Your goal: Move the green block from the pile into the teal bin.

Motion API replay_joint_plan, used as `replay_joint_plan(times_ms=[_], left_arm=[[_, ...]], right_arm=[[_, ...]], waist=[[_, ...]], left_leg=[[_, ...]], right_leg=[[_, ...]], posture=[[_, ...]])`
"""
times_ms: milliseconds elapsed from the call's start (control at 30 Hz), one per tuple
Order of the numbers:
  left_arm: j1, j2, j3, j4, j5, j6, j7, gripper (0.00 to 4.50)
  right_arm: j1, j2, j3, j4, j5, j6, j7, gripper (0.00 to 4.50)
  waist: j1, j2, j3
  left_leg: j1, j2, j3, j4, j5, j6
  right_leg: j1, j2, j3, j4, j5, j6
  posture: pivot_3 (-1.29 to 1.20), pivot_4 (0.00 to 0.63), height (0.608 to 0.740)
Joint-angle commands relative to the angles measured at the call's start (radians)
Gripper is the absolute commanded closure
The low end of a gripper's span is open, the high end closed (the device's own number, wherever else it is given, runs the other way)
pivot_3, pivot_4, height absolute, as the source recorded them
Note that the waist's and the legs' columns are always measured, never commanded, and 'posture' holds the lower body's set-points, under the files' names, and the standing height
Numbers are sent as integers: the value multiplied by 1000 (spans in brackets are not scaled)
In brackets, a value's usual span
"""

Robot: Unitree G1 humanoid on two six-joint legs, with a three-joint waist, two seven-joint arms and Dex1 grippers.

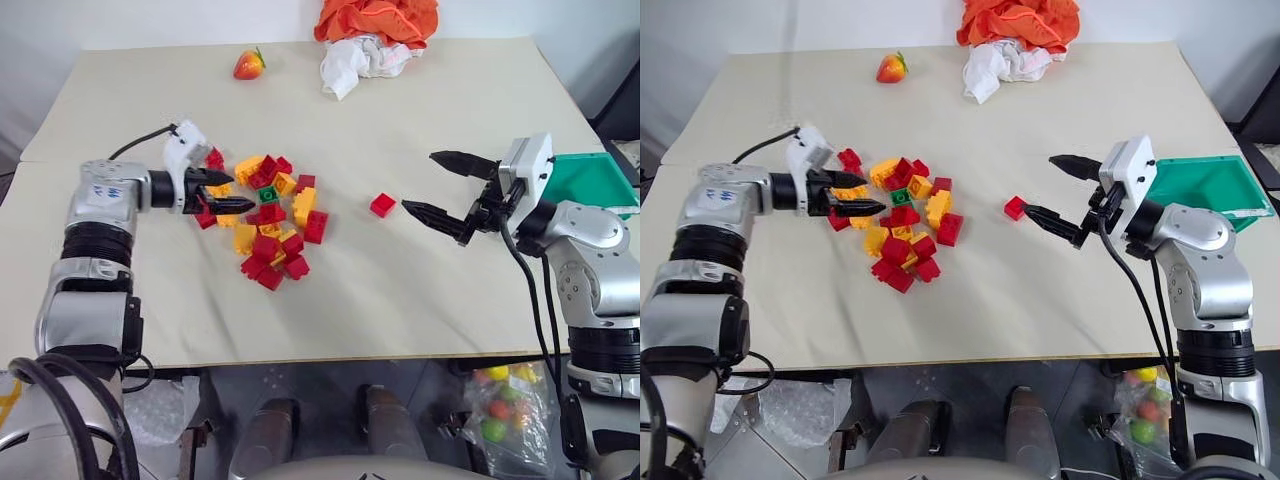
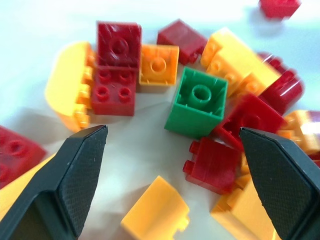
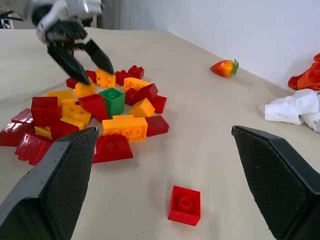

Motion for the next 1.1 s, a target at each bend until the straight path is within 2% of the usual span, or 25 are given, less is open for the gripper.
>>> replay_joint_plan(times_ms=[33, 133, 300, 567, 667, 800, 1033, 1100], left_arm=[[19, 28, -12, -166, -43, 98, -89, 33], [18, 20, -21, -91, 8, 20, -2, 33], [-52, -49, -55, 57, 73, -45, 137, 33], [-73, -120, -100, 188, 115, -152, 125, 33], [-90, -148, -97, 240, 122, -190, 168, 33], [-121, -155, -75, 281, 121, -215, 231, 865], [-140, -140, -25, 289, 90, -257, 198, 2997], [-161, -123, -8, 261, 78, -249, 167, 3017]], right_arm=[[0, -14, -28, -34, 14, -5, -6, 0], [-7, -8, -27, -28, 15, -2, -15, 0], [-8, -5, -17, -22, 11, -9, -12, 0], [-11, -5, -22, -24, 12, -10, -18, 0], [-2, -8, -26, -32, 13, -7, -25, 0], [6, -9, -34, -43, 16, -6, -38, 0], [12, -14, -39, -47, 18, -9, -46, 0], [16, -18, -45, -54, 19, -8, -51, 0]], waist=[[0, 0, 0], [3, 0, 0], [4, 0, 0], [0, 0, 0], [0, 0, 0], [4, 0, 0], [2, 0, 0], [2, 0, 0]], left_leg=[[0, 0, 0, 0, 0, 0], [0, 0, 0, 0, 0, 0], [0, -1, 0, 1, 0, 0], [0, -3, 1, 0, 0, 1], [0, -2, 2, 0, 0, 1], [0, -3, 3, 0, -1, 1], [0, -3, 3, 0, -1, 1], [0, -3, 3, 0, -1, 1]], right_leg=[[0, 0, 0, 0, 0, 0], [1, 0, 0, 0, 0, 0], [0, 0, 0, 0, 0, 0], [0, 0, 0, -2, 0, 0], [0, 0, 0, -2, 0, 0], [1, 0, 0, -2, 1, 1], [0, 0, 1, -2, 1, 1], [0, 0, 1, -2, 1, 1]], posture=[[0, 150, 740], [0, 150, 740], [0, 150, 740], [0, 150, 740], [0, 150, 740], [0, 150, 740], [0, 150, 740], [0, 150, 740]])
